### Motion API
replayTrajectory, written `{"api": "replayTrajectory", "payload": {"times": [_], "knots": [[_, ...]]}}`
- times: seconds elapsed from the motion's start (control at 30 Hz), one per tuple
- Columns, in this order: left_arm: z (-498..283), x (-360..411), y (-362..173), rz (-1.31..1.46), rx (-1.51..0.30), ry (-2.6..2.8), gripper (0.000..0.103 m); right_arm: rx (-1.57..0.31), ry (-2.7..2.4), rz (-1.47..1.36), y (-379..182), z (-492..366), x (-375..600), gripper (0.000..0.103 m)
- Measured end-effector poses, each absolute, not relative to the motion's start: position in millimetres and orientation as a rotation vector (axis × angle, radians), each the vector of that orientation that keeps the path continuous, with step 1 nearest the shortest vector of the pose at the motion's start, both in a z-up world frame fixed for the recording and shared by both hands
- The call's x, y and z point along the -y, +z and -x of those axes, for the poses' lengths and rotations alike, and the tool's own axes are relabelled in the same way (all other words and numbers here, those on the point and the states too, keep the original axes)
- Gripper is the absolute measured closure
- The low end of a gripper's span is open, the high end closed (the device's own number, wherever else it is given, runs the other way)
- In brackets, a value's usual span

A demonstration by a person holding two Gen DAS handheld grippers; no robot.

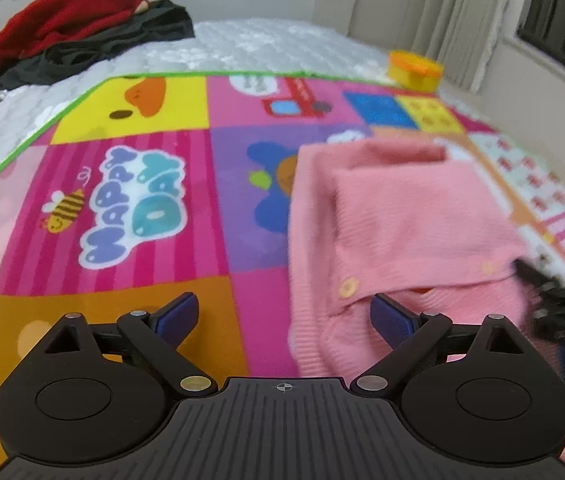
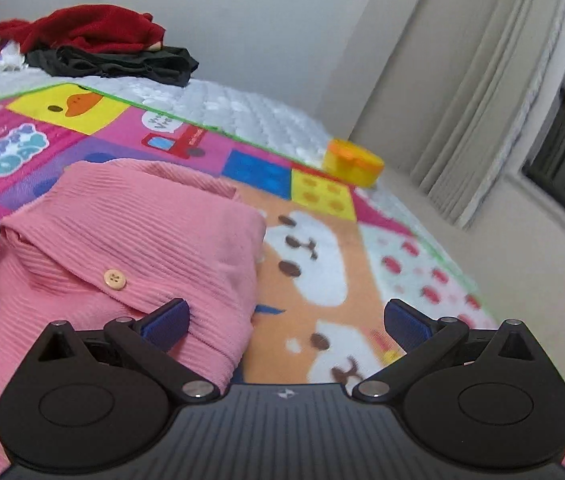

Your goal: Fold clothes

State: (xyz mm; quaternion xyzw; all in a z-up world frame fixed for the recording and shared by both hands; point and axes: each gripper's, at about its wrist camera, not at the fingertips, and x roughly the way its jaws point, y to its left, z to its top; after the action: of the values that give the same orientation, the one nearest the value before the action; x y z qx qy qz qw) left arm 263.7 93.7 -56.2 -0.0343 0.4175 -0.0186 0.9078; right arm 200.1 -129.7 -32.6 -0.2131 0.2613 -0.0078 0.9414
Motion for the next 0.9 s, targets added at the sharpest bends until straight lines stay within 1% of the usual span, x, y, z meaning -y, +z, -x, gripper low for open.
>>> {"api": "replayTrajectory", "payload": {"times": [0.13,0.3,0.4,0.5,0.63,0.73,0.9], "knots": [[-269.3,-99.3,-61.2,0.077,-0.866,0.020,0.006,-0.519,-0.033,0.445,-32.4,-200.1,131.7,0.000],[-265.6,-114.3,-50.7,0.072,-0.813,0.122,0.007,-0.525,-0.071,0.382,-27.9,-200.1,145.6,0.000],[-260.5,-120.4,-41.8,0.173,-0.776,0.021,0.007,-0.492,-0.030,0.307,-18.8,-195.2,148.1,0.000],[-260.8,-102.6,-44.0,0.158,-0.768,-0.132,0.007,-0.498,0.033,0.275,-16.3,-194.8,142.0,0.000],[-272.9,-68.8,-67.5,0.007,-0.822,-0.119,0.006,-0.537,0.075,0.349,-30.1,-195.3,128.7,0.000],[-278.9,-68.3,-76.0,0.039,-0.831,-0.093,0.006,-0.536,0.065,0.375,-33.7,-195.2,125.7,0.000],[-278.1,-81.0,-73.0,0.079,-0.816,-0.032,0.006,-0.521,0.033,0.418,-37.8,-194.6,122.1,0.000]]}}
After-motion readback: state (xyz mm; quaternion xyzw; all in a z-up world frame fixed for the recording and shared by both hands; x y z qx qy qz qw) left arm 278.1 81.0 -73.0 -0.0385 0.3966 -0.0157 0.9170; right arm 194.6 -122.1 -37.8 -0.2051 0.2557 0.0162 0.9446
